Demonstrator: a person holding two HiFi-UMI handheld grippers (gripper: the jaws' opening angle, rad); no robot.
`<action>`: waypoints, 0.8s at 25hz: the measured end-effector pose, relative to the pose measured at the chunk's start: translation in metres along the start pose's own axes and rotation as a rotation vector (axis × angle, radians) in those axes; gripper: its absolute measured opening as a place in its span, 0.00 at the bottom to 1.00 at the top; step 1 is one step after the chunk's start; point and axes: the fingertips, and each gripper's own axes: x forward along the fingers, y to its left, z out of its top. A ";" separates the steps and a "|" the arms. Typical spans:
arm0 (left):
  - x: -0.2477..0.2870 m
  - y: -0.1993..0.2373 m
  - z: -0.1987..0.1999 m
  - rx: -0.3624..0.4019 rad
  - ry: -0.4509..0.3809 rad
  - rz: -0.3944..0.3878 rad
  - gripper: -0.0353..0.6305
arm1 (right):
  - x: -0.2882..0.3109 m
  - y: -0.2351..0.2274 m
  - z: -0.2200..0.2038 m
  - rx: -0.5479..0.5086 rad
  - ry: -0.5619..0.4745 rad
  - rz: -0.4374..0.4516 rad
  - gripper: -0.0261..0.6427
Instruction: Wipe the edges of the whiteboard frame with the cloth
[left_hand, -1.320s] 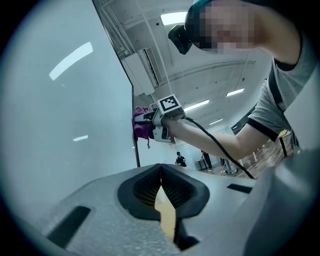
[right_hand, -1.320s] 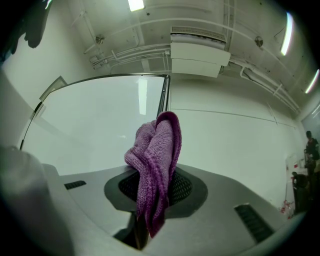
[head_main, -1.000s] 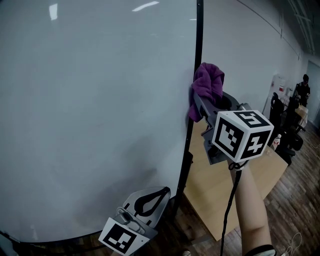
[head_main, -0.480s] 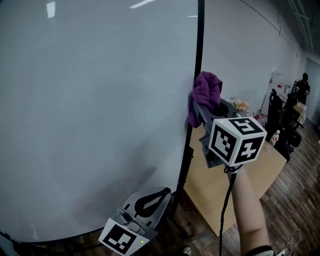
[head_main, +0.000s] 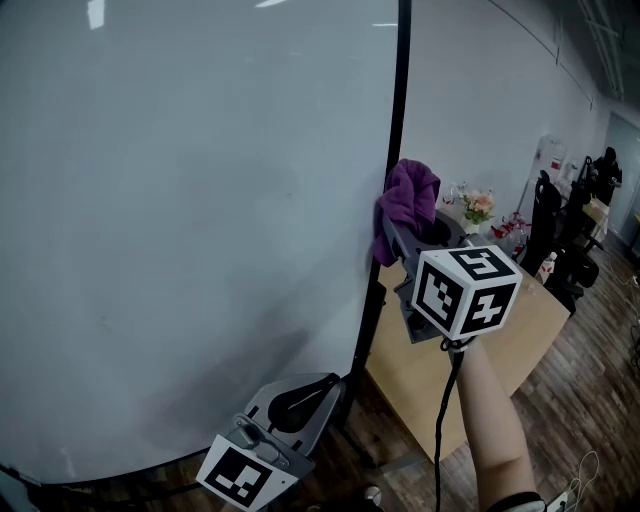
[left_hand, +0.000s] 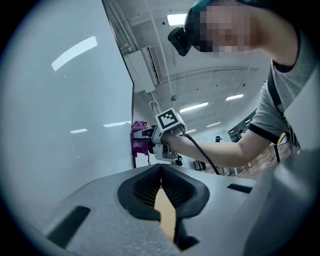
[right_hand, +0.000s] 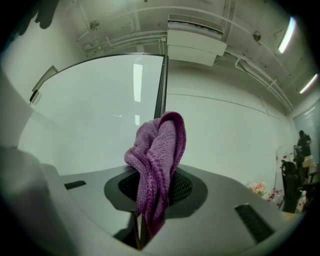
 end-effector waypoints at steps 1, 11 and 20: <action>0.000 0.000 0.000 0.001 0.001 -0.001 0.08 | 0.000 0.000 -0.003 0.001 0.005 -0.001 0.17; -0.008 -0.005 -0.004 -0.021 0.008 -0.008 0.08 | -0.004 0.002 -0.040 -0.022 0.080 -0.023 0.17; -0.016 -0.007 -0.012 -0.038 0.012 -0.013 0.08 | -0.009 0.007 -0.076 -0.025 0.133 -0.045 0.17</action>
